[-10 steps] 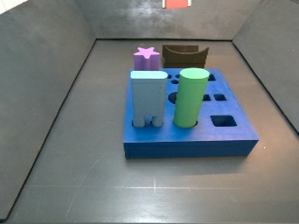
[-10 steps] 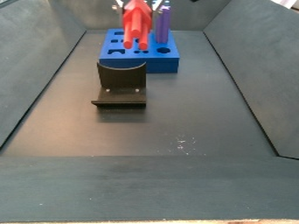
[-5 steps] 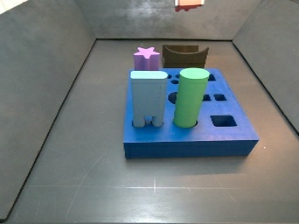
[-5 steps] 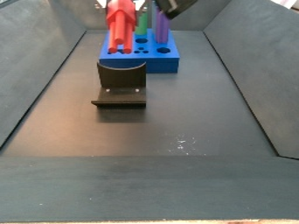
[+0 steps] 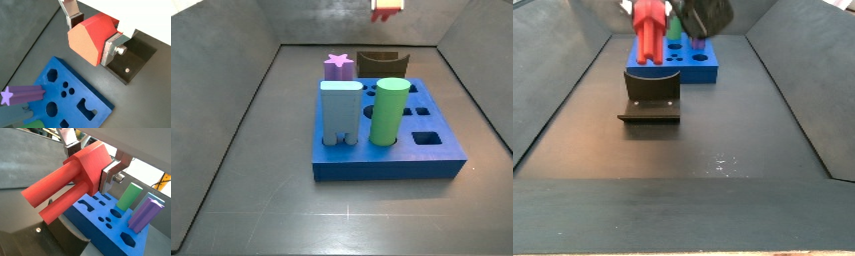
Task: Pick up the 3 prong object. Move up. Rotate the 3 prong object. Place the 3 prong object on the fixture. Regrasp the 3 prong object. Move to above the board. Insert the 3 prong object.
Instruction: Place the 3 prong object on the fixture.
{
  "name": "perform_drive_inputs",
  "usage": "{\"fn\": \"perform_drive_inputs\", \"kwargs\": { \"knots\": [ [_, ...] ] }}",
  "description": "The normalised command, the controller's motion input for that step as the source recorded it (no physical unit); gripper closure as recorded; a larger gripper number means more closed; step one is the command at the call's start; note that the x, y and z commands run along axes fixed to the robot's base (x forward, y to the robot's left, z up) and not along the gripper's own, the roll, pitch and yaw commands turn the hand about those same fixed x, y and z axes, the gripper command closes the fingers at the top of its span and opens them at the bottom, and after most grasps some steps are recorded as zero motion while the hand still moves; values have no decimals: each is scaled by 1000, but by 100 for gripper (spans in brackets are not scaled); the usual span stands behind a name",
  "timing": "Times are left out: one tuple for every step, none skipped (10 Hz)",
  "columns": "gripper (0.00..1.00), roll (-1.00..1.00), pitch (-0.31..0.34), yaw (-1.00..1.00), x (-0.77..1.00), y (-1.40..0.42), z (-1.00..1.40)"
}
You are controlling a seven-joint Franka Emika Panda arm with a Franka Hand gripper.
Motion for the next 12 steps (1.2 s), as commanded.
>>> {"fn": "perform_drive_inputs", "kwargs": {
  "knots": [
    [100,-1000,201,-44,137,138,-1000],
    [100,-850,209,-79,146,133,-1000],
    [100,-687,187,-114,152,137,-1000],
    [100,-464,144,-156,160,143,-1000],
    [100,-305,113,-172,171,142,-1000],
    [100,-222,73,-176,181,134,-1000],
    [100,-175,35,-175,134,109,-719],
    [100,-140,9,-159,113,102,-521],
    [100,-109,-15,-144,80,149,-425],
    [100,-109,-15,-144,80,149,-425],
    [100,-100,-21,-133,72,174,-409],
    [100,-102,-26,-135,79,176,-400]
  ]
}}
